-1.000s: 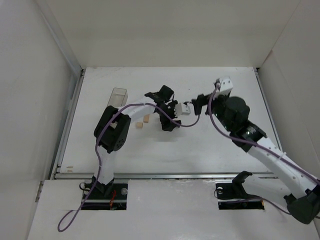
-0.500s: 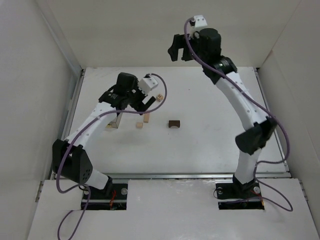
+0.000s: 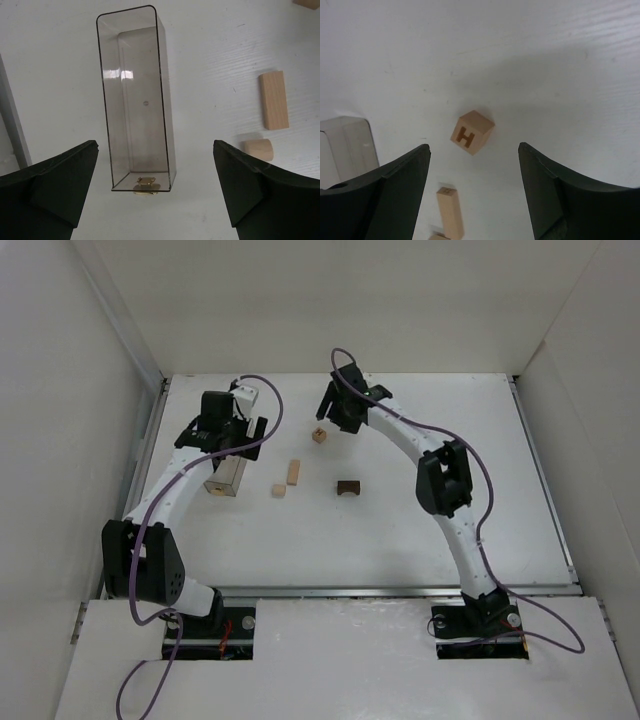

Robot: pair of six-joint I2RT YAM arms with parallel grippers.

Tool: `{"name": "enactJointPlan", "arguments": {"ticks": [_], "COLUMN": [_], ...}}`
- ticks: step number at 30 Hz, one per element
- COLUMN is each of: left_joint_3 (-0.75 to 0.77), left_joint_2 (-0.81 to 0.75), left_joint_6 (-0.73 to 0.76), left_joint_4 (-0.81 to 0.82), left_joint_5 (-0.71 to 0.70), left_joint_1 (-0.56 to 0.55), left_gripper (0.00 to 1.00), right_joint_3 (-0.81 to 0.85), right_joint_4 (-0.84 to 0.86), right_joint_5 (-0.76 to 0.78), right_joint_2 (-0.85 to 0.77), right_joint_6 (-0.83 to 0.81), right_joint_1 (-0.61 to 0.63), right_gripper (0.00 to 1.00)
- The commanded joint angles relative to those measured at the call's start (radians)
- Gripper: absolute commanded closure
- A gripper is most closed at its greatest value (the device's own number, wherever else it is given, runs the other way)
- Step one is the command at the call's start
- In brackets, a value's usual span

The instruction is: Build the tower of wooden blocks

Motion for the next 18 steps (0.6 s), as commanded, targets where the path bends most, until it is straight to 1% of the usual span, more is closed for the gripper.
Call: {"name": "enactJointPlan", "arguments": {"ticks": [1,3,4,7,8,10,15,18], "left_joint_3": [0.001,-0.019,-0.019,-0.040,-0.050,-0.059,-0.059,-0.059], "left_joint_2": [-0.037,-0.037,-0.037,-0.037,-0.037,-0.046,-0.046,-0.055], "left_joint_6": [-0.057,-0.057,-0.057,-0.057,-0.066,-0.066,-0.066,-0.057], "left_joint_4": [0.062,0.071,0.071,0.082,0.082,0.091,0.091,0.091], "left_joint_5": [-0.026,-0.051,-0.064,-0.064,-0.064,-0.064,-0.064,-0.064], "left_joint_1": [-0.002,-0.002,-0.002,-0.002,-0.002,-0.002,-0.002,-0.002], "left_gripper": [0.00,0.00,0.00,0.00,0.00,0.00,0.00,0.00], "right_joint_3": [0.101,0.101,0.101,0.136,0.173,0.185,0.194,0.213], "right_joint_4": [-0.010,-0.019,-0.019,-0.073,-0.094,-0.122,-0.131,-0.141], "right_joint_5": [0.094,0.094,0.094,0.108,0.108,0.108,0.108,0.117], "right_joint_2": [0.001,0.031,0.031,0.087,0.103,0.138,0.158,0.176], "right_joint_6": [0.255,0.353,0.374,0.405,0.420,0.444,0.475,0.475], "right_joint_1": [0.058,0.068,0.068,0.068,0.077,0.077,0.068,0.057], "right_gripper": [0.24,0.25,0.27,0.29,0.29,0.29,0.29,0.32]}}
